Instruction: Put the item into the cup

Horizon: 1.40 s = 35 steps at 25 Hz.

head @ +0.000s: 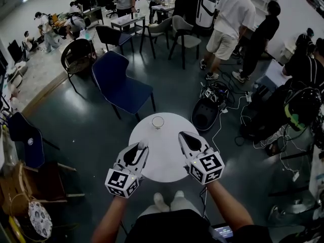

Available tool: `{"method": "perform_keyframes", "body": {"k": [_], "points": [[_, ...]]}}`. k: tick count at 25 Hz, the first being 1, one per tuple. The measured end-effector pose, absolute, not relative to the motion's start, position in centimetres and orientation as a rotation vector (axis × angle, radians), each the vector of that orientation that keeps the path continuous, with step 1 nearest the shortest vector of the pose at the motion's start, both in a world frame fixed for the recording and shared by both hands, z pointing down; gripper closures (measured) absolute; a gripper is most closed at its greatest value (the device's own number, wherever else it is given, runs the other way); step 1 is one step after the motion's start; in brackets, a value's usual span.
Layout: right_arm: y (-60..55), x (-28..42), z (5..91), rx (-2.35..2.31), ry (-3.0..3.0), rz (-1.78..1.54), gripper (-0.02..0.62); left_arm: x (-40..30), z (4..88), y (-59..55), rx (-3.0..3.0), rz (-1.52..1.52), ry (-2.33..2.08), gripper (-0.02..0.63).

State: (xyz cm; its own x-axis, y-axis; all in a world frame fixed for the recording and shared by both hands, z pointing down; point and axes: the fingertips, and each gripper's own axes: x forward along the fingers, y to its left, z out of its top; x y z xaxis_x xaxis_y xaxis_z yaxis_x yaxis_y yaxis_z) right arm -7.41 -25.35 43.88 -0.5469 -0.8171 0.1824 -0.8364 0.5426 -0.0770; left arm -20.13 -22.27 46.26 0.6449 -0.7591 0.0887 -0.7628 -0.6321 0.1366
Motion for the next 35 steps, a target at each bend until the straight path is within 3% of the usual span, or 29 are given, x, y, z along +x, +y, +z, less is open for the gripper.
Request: {"method": "perform_keyframes", "body": {"k": [35], "points": [[-39.7,-0.5,54.0,1.235,-2.615,0.414,0.578,-12.3,58.5,-38.2,2.541,0.306,-1.311,0.489]]}}
